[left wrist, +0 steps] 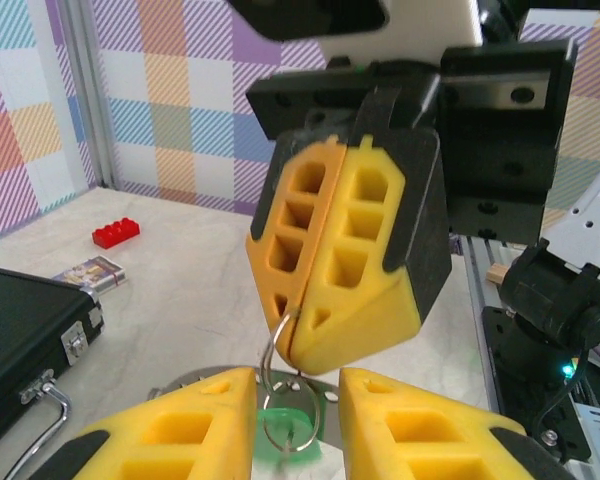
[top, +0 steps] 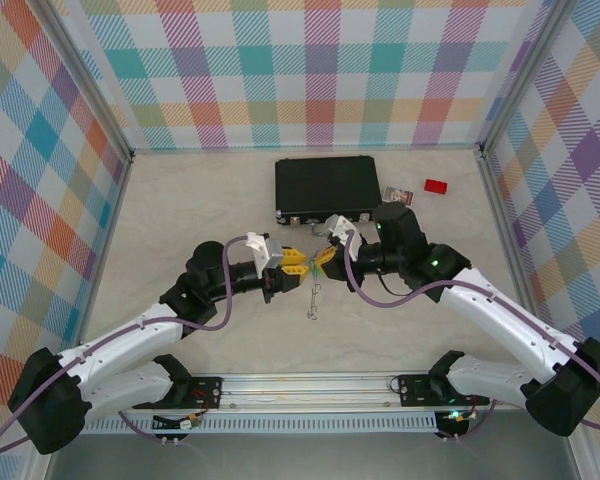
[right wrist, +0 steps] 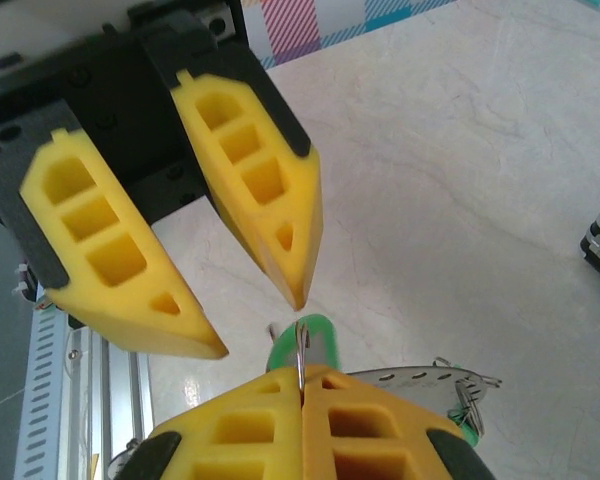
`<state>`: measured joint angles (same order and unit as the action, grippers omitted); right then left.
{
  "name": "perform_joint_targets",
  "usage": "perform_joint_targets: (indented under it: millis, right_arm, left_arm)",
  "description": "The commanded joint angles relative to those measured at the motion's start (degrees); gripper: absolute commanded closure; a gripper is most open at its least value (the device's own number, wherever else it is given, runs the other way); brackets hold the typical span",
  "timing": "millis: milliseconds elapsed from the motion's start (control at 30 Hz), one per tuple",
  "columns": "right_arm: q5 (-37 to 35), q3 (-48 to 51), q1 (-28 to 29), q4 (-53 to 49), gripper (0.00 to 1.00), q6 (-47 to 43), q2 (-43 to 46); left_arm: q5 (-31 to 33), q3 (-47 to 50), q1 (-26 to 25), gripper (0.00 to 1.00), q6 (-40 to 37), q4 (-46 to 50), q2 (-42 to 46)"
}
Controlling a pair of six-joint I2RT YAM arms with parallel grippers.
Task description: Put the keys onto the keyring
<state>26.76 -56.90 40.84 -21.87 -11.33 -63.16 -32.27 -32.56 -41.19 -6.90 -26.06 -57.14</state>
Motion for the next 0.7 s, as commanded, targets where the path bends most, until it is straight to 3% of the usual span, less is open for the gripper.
perform_joint_targets:
  millis: [0,233,467,667]
  right_arm:
    - [2.1,0.1,-0.2,2.6,1.0,0.3,1.6]
    - [2.6,0.8,-0.4,4.6,1.0,1.5,2.6]
    - [8.1,6.0,-1.8,16.3,1.0,8.5,6.2]
    - [10.9,7.1,-2.0,19.4,1.0,10.8,6.6]
  left_arm:
    - [-0.7,-1.2,-0.2,0.7,-0.6,-1.7,0.5]
    - [-0.4,-1.4,-0.3,0.71,-0.6,-1.5,-0.7]
    - [-1.7,-0.8,-0.3,0.7,0.7,-3.4,-2.5]
    - [-2.7,-0.8,-0.2,0.71,2.0,-5.7,-3.7]
